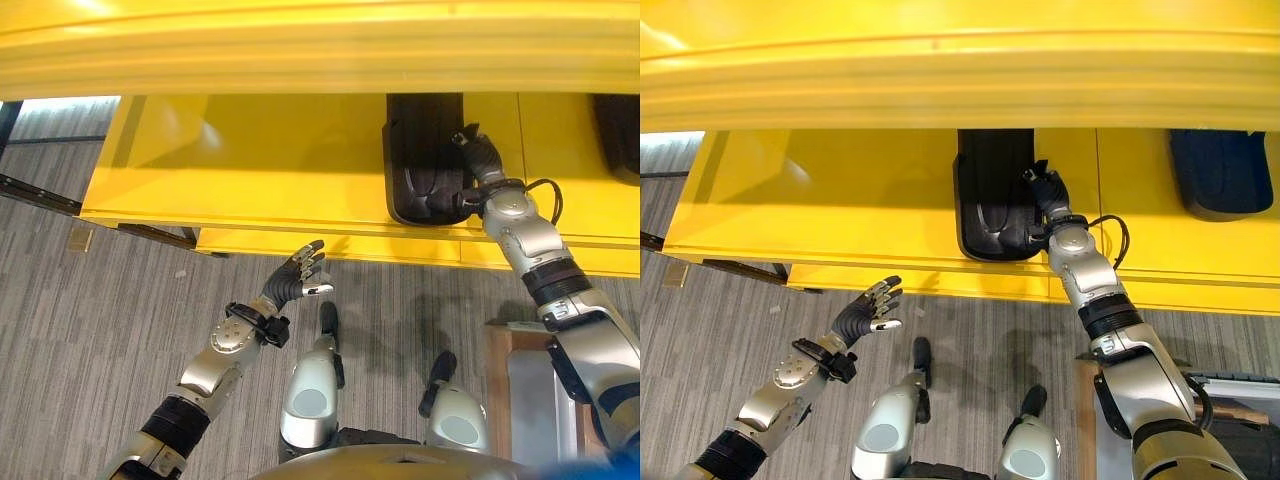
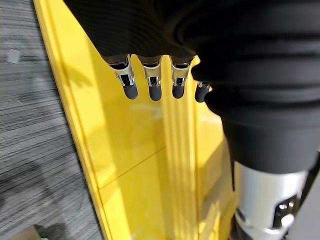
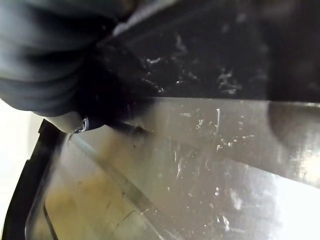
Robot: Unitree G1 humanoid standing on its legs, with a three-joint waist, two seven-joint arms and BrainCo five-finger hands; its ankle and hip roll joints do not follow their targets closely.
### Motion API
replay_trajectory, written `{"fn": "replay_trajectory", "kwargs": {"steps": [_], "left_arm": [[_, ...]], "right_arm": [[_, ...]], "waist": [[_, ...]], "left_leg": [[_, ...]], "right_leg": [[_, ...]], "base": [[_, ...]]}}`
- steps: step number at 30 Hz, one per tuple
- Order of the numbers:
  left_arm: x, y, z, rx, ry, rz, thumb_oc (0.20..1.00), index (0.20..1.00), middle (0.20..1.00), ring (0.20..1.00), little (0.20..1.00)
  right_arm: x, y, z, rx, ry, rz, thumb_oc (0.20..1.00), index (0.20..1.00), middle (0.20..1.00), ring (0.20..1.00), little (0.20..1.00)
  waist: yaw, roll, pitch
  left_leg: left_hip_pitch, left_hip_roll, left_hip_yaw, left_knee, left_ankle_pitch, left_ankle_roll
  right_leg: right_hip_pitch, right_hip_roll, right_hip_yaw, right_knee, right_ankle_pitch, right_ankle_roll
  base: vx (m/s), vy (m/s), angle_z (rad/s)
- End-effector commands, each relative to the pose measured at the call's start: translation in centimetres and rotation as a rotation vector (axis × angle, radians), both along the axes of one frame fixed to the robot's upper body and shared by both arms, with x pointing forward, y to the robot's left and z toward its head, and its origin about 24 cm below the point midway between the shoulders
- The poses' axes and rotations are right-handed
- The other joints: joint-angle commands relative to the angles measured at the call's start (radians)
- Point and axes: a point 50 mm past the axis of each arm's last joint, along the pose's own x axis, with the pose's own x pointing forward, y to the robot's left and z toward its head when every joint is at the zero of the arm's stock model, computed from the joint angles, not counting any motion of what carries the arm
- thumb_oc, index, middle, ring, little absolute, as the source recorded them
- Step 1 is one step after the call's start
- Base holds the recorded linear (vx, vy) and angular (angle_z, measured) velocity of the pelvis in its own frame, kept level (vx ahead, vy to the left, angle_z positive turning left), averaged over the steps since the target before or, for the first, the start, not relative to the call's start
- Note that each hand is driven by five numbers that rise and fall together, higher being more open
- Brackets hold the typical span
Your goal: Move parts from the plastic box to the shelf.
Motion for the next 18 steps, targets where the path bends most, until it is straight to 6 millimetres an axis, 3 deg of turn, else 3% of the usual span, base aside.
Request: {"fn": "replay_trajectory", "kwargs": {"steps": [1,8,10,18], "left_arm": [[0.1,-0.5,1.6,-0.018,-0.079,-0.027,1.000,1.000,1.000,1.000,1.000],[0.4,-0.9,2.5,-0.017,-0.105,-0.041,1.000,1.000,1.000,1.000,1.000],[0.2,-1.3,2.7,-0.020,-0.108,-0.061,1.000,1.000,1.000,1.000,1.000],[-0.2,-1.7,3.2,-0.021,-0.131,-0.076,1.000,1.000,1.000,1.000,1.000]], "right_arm": [[0.2,0.2,9.2,-0.041,-0.329,0.036,0.200,0.200,0.200,0.200,0.200],[-0.7,0.1,13.8,-0.071,-0.485,0.019,0.200,0.200,0.200,0.200,0.200],[-1.5,0.6,16.5,-0.117,-0.596,0.001,0.200,0.200,0.200,0.200,0.200],[-3.2,1.5,19.1,-0.104,-0.737,0.004,0.200,0.200,0.200,0.200,0.200]], "waist": [[0.017,-0.018,-0.011],[0.016,-0.016,0.022],[0.020,-0.015,0.022],[0.020,-0.014,0.022]], "left_leg": [[0.013,0.093,0.017,0.091,-0.090,-0.051],[-0.084,0.082,0.011,0.156,-0.114,-0.041],[-0.155,0.074,0.010,0.178,-0.123,-0.034],[-0.207,0.064,0.009,0.183,-0.129,-0.027]], "right_leg": [[-0.106,-0.079,0.010,0.135,-0.010,-0.015],[-0.218,-0.077,0.032,0.189,-0.015,-0.017],[-0.300,-0.069,0.043,0.208,-0.014,-0.019],[-0.369,-0.057,0.054,0.217,-0.012,-0.021]], "base": [[-0.08,-0.036,0.03],[-0.09,-0.034,-0.03],[-0.17,-0.069,-0.02],[-0.07,-0.032,-0.07]]}}
